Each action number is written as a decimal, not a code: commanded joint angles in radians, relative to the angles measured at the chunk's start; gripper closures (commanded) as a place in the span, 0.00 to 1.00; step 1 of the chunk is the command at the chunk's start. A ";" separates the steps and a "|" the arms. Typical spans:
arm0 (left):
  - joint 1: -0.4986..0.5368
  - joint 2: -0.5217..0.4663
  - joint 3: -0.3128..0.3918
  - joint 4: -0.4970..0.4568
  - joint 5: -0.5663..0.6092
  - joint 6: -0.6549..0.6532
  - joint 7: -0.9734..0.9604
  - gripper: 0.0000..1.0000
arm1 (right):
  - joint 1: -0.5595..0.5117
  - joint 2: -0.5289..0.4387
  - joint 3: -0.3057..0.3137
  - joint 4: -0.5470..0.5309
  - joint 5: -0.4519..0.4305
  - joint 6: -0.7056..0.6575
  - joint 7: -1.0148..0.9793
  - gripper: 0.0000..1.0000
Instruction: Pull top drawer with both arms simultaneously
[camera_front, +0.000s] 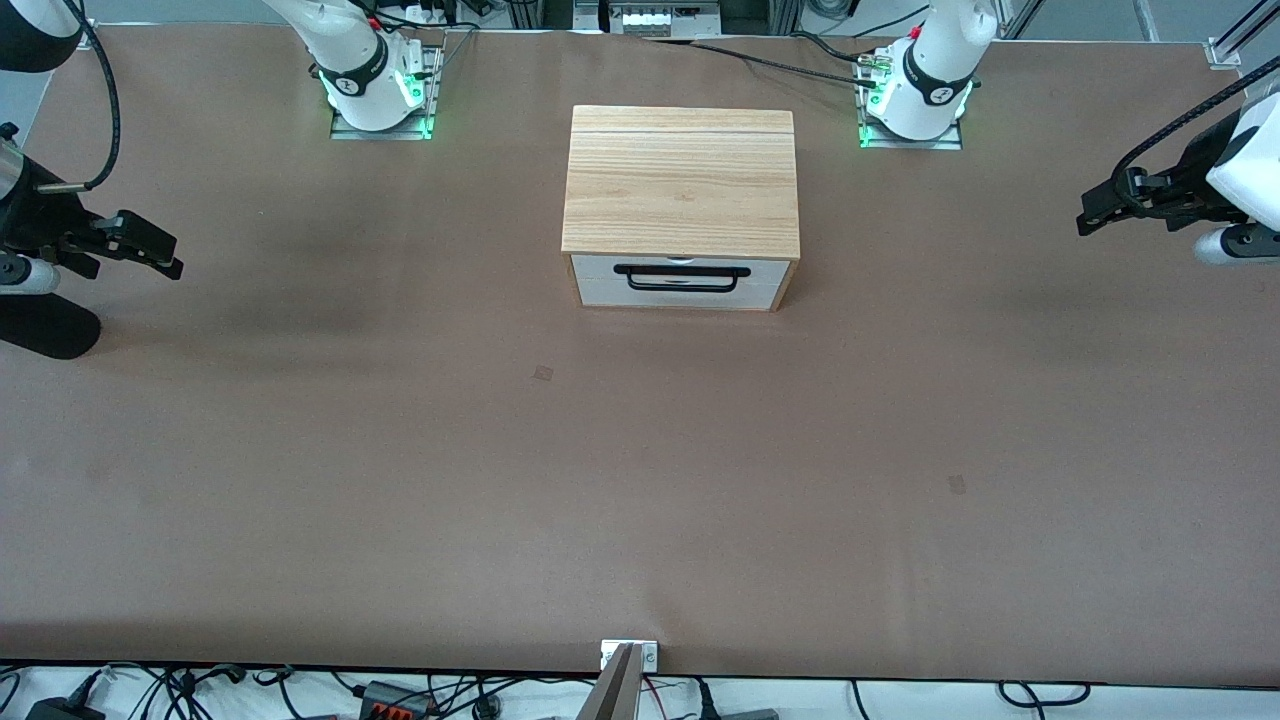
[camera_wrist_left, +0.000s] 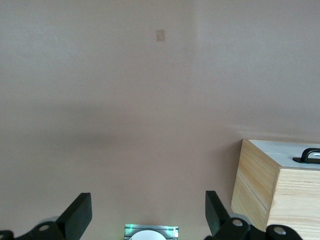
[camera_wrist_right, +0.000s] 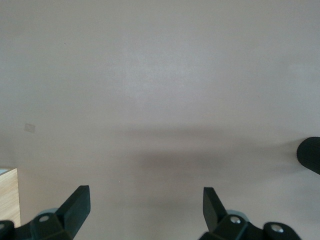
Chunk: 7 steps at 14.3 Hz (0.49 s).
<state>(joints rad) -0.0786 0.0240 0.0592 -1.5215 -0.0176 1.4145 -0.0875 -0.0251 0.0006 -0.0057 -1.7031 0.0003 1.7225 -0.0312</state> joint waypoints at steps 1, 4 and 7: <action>-0.003 0.017 0.008 0.027 -0.015 -0.019 0.017 0.00 | -0.013 -0.010 0.016 -0.009 -0.011 0.012 0.011 0.00; 0.000 0.017 0.008 0.029 -0.019 -0.019 0.017 0.00 | -0.015 -0.010 0.016 -0.009 -0.011 0.011 0.011 0.00; 0.000 0.027 0.007 0.029 -0.028 -0.019 0.017 0.00 | -0.015 -0.005 0.016 -0.007 -0.009 0.012 0.011 0.00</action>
<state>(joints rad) -0.0786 0.0272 0.0598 -1.5215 -0.0196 1.4139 -0.0875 -0.0250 0.0014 -0.0057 -1.7031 0.0003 1.7257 -0.0312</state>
